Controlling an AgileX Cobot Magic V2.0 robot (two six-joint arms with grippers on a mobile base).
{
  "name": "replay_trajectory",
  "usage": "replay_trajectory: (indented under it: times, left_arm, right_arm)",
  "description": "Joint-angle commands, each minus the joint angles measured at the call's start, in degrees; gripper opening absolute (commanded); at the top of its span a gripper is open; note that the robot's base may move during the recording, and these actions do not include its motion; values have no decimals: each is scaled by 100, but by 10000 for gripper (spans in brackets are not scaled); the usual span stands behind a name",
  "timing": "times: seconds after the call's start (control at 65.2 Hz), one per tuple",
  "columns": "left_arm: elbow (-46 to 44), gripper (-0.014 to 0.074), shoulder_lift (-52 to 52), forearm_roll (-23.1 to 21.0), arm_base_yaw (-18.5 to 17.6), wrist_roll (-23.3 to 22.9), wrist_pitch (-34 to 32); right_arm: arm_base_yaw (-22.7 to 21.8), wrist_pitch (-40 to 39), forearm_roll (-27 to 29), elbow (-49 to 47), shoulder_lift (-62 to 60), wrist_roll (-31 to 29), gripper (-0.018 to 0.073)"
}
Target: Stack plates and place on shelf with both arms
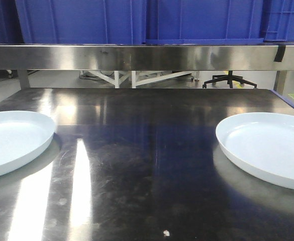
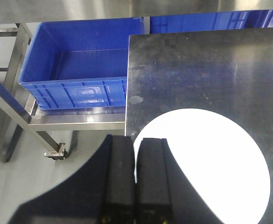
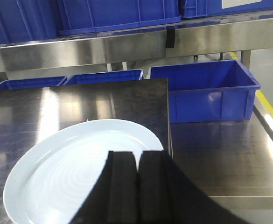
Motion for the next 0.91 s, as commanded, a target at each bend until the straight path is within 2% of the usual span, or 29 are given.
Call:
replay_trajectory:
  times: [0.0,0.89]
  left_arm:
    - [-225,83,-17,-60,-42,-9,-326]
    - [-225,83,-17,-70,-42,-9,-290]
  right_arm:
    - [-27,-502,-24,-19,-82,-45,48]
    - [-27,-502,-24,-19,-82,-50,48]
